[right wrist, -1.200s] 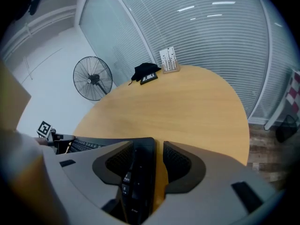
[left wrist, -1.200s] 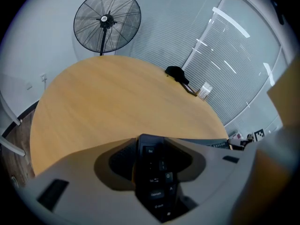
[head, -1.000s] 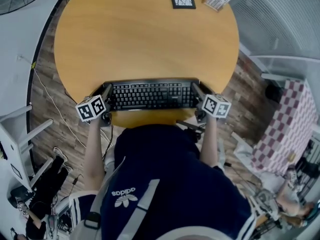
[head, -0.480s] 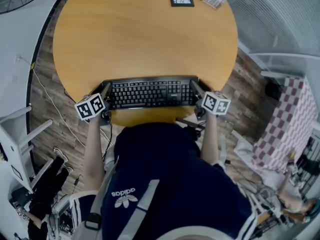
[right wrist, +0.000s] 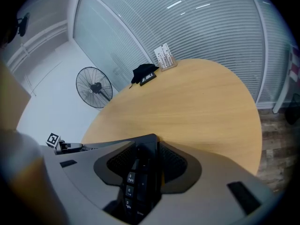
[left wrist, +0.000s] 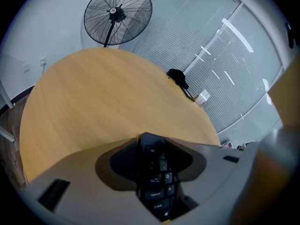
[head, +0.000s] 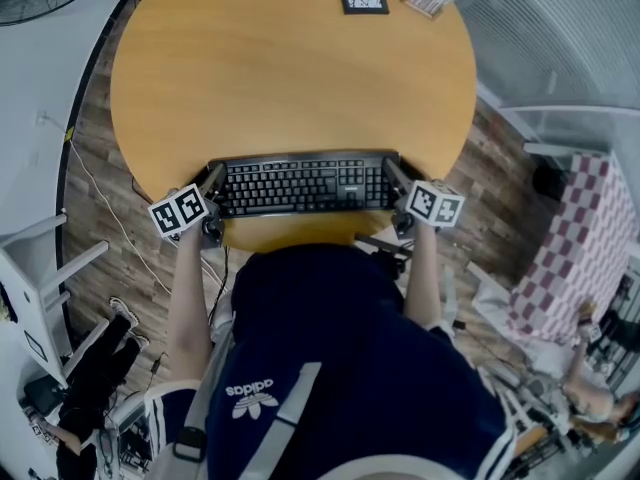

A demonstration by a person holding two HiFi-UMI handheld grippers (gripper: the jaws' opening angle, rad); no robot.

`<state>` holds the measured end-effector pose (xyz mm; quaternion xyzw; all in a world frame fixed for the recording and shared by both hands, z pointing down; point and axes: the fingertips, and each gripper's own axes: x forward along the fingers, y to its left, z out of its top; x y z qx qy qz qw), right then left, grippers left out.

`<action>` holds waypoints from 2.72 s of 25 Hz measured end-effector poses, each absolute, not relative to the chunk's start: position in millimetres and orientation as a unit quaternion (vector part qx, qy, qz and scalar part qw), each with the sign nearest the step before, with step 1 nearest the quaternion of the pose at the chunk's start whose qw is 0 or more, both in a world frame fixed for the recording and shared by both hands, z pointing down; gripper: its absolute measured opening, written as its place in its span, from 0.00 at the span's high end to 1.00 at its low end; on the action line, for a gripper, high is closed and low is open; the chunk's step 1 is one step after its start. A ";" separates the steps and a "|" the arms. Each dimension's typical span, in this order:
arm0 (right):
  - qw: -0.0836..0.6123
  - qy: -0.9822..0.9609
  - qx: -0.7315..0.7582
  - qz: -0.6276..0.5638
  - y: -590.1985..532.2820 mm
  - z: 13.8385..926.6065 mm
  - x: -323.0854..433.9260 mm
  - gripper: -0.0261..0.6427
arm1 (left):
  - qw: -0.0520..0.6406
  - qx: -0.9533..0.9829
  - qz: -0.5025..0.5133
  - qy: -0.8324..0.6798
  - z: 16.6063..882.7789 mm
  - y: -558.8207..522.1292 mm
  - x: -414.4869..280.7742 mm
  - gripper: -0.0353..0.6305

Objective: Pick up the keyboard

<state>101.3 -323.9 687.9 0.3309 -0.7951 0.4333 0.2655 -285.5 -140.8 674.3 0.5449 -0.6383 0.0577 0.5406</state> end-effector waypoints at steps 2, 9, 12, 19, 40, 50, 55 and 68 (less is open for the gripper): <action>0.261 -0.795 0.330 0.438 -323.3 689.7 102.3 0.73 | 0.541 0.546 0.060 -0.637 673.2 -140.4 -284.4 0.69; 0.271 -0.796 0.343 0.418 -322.2 680.9 100.8 0.73 | 0.528 0.550 0.037 -0.646 665.7 -139.2 -287.1 0.70; 0.262 -0.803 0.345 0.409 -318.6 669.7 101.5 0.73 | 0.516 0.558 0.039 -0.649 655.3 -135.4 -284.6 0.70; 0.225 -0.834 0.348 0.365 -331.7 631.2 98.4 0.73 | 0.475 0.588 0.019 -0.655 622.3 -145.3 -282.9 0.69; 0.073 -0.907 0.350 0.223 -334.3 445.0 108.5 0.73 | 0.277 0.673 -0.037 -0.685 436.8 -161.5 -275.9 0.69; 0.031 -0.921 0.352 0.164 -324.7 374.9 124.6 0.73 | 0.204 0.678 -0.074 -0.702 365.5 -150.7 -257.3 0.69; 0.014 -0.929 0.338 0.147 -324.1 350.9 135.4 0.73 | 0.170 0.673 -0.082 -0.715 338.7 -141.1 -242.4 0.69; 0.008 -0.951 0.283 0.122 -295.6 326.7 156.2 0.73 | 0.143 0.634 -0.101 -0.753 319.2 -63.2 -196.3 0.69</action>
